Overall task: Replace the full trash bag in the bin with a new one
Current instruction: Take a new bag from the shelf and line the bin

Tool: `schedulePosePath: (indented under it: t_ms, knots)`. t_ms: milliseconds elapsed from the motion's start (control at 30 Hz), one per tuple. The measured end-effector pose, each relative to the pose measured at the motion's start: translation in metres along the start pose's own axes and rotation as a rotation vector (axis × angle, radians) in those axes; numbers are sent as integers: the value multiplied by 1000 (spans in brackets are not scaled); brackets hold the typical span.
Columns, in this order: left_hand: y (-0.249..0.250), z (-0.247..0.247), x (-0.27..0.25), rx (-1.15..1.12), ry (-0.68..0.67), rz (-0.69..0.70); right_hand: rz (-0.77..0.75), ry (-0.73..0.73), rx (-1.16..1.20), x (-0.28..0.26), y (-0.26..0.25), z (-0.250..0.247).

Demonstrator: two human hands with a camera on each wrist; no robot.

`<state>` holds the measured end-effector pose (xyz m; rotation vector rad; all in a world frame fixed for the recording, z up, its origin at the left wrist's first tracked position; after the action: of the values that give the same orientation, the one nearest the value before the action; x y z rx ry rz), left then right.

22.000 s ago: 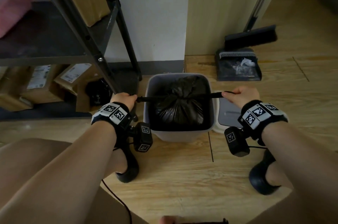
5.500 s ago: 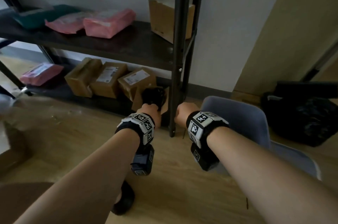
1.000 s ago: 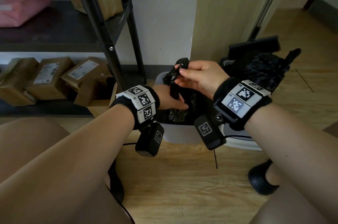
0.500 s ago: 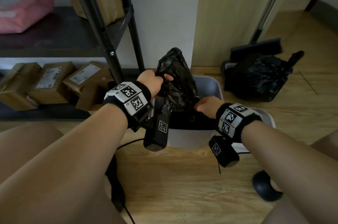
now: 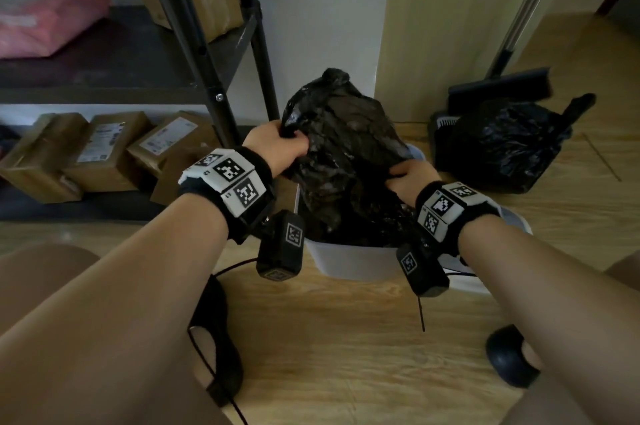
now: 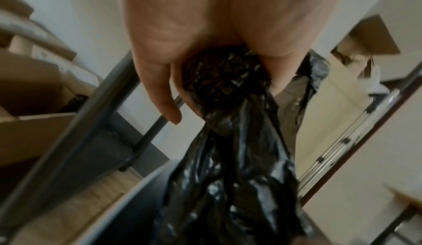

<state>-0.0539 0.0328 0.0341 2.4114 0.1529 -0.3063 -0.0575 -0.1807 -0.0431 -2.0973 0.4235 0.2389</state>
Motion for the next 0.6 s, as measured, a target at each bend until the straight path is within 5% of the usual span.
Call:
schedulePosePath:
  t_ms: [100, 233, 500, 600]
  knots:
    - [-8, 4, -1, 359, -25, 14, -60, 97, -4, 5, -1, -17]
    - [-10, 17, -5, 637, -127, -31, -111, 17, -123, 5, -2, -33]
    - [-36, 45, -2, 542, -225, -95, -130, 225, -104, -1, 22, -50]
    - [-45, 56, -4, 513, -269, -104, -17, 63, -253, -11, 27, -45]
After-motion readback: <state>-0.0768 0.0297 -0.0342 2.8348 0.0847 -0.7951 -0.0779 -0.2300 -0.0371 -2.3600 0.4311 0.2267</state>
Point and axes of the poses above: each hand's wrist, its own x-axis towards the middle knuckle, its own z-axis out of the palm, y = z × x, the point moved 1 cm from there along x, towards the middle knuckle, and after that the axes turned 15 degrees about x, right-handed, at the moved point
